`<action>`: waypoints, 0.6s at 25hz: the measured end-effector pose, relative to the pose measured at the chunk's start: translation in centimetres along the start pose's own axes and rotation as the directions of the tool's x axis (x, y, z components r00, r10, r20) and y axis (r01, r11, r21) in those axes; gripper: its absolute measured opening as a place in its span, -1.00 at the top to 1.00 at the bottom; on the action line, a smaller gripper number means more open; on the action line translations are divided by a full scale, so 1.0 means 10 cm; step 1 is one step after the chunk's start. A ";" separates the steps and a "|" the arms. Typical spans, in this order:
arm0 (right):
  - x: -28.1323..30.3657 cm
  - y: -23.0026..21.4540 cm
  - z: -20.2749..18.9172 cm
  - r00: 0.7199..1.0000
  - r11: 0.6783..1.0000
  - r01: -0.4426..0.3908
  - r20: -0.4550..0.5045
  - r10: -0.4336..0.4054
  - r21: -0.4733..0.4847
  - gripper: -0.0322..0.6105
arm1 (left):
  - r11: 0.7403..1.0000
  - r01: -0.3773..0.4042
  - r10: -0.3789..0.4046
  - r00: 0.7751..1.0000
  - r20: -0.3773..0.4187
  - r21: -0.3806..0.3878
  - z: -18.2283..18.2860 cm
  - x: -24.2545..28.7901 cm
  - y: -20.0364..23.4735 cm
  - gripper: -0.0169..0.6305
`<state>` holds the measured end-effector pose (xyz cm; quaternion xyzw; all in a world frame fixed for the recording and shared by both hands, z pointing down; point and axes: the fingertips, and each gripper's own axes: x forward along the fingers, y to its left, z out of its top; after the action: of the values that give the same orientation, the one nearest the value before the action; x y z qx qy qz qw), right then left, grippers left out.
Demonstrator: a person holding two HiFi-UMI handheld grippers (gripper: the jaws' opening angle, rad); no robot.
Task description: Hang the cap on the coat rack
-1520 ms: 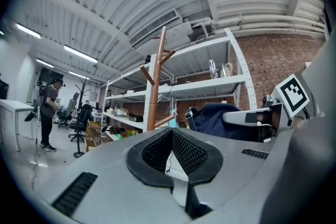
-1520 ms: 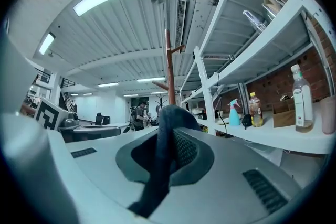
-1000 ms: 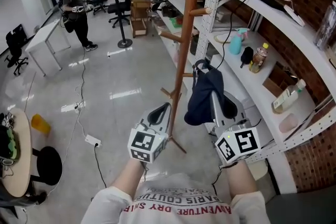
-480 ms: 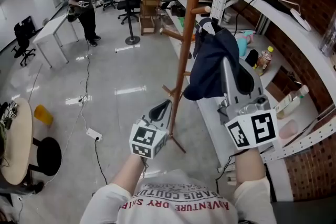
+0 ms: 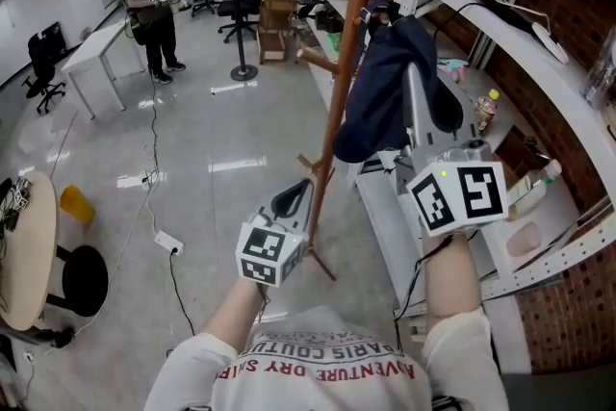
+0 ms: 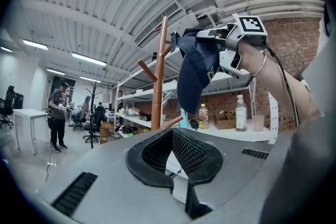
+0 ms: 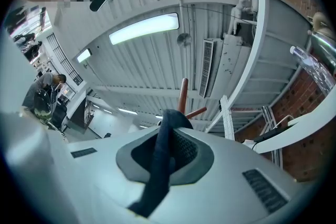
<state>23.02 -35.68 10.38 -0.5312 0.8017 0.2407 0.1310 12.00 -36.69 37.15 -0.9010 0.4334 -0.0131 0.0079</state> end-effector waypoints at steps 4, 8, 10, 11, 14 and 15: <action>0.07 -0.03 -0.15 0.999 1.000 0.013 -0.029 -0.013 0.019 0.83 | 1.000 -0.001 0.001 1.000 -0.005 -0.002 -0.03 -0.02 0.01 0.93; 0.10 -0.05 -0.34 0.998 0.999 0.030 -0.056 -0.028 0.043 0.83 | 1.000 -0.009 0.009 1.000 -0.011 -0.007 -0.06 -0.05 0.04 0.93; 0.14 -0.06 -0.46 0.997 0.998 0.038 -0.076 -0.033 0.058 0.83 | 1.000 -0.012 0.012 1.000 -0.020 -0.009 -0.09 -0.06 0.05 0.93; 0.15 -0.07 -0.52 0.996 0.997 0.040 -0.085 -0.034 0.064 0.83 | 1.000 -0.013 0.013 1.000 -0.025 -0.010 -0.11 -0.06 0.06 0.93; 0.19 -0.06 -0.67 0.994 0.996 0.036 -0.105 -0.027 0.079 0.83 | 1.000 -0.012 0.012 0.999 -0.038 -0.010 -0.15 -0.08 0.05 0.93; 0.19 -0.06 -0.72 0.994 0.996 0.033 -0.110 -0.024 0.086 0.83 | 1.000 -0.010 0.009 0.999 -0.041 -0.009 -0.17 -0.08 0.04 0.93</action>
<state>23.10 -41.11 15.47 -0.5487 0.8098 0.1740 0.1139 11.10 -36.35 38.84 -0.8985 0.4379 -0.0298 -0.0049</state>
